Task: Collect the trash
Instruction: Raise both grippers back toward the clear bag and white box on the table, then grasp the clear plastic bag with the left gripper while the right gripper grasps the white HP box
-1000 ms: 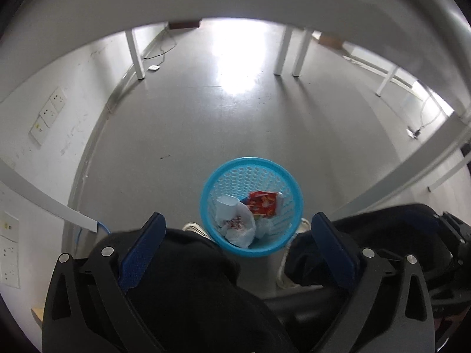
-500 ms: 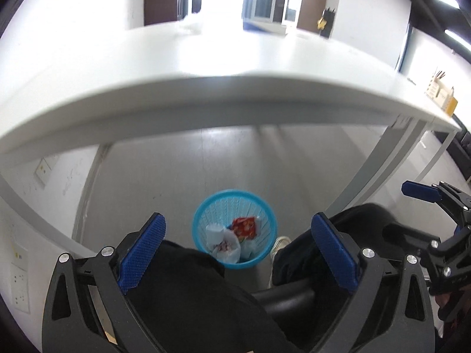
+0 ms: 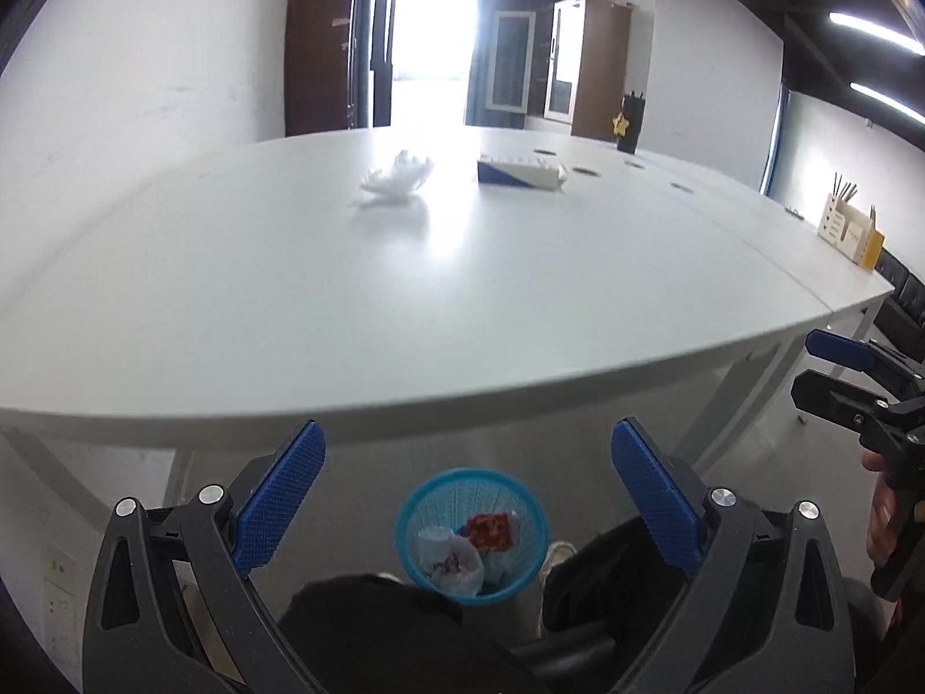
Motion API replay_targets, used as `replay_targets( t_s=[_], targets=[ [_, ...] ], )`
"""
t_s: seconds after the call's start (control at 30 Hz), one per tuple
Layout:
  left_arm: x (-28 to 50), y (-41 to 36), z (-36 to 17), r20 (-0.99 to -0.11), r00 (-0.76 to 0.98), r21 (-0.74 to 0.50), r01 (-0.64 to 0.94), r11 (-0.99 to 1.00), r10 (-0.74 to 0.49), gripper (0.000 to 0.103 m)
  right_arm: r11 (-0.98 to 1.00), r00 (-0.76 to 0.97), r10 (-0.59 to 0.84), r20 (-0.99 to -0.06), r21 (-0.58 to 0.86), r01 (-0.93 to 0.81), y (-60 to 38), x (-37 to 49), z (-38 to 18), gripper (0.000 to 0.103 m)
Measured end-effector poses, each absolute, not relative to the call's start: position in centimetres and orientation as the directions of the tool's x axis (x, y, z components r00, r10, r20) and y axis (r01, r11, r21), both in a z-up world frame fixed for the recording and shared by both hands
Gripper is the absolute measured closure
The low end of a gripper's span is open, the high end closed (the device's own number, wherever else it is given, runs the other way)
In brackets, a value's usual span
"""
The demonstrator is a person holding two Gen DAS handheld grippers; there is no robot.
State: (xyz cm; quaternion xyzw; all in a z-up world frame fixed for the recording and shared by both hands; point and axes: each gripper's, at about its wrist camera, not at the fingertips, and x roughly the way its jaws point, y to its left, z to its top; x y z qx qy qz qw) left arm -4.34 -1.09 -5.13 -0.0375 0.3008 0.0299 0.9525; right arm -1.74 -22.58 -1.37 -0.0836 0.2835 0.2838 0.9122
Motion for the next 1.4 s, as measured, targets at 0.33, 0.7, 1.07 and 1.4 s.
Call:
replay_targets(
  t_s=[0.33, 0.7, 1.07, 1.4],
  targets=[
    [1.8, 2.1, -1.8, -0.565, 0.825, -0.106, -0.086, 0.991, 0.011, 0.006, 0.806, 0.699, 0.468, -0.541, -0.063, -0.588, -21.2, 4.9, 3.3, 0.009],
    [9.1, 3.7, 0.3, -0.586, 0.808, -0.018, -0.089, 0.996, 0.061, 0.006, 0.735, 0.614, 0.5, -0.611, -0.077, -0.674, -18.1, 14.7, 6.5, 0.009],
    [16.6, 4.7, 1.4, -0.644, 0.764, -0.005, -0.052, 0.999, 0.036, 0.006, 0.604, 0.51, 0.529, -0.678, -0.121, -0.788, -14.7, 24.2, 9.8, 0.009],
    [22.2, 5.8, 0.9, -0.697, 0.716, 0.006, -0.028, 1.0, 0.024, 0.006, 0.419, 0.423, 0.51, -0.749, -0.214, -0.883, -10.3, 31.4, 9.2, 0.009]
  ],
)
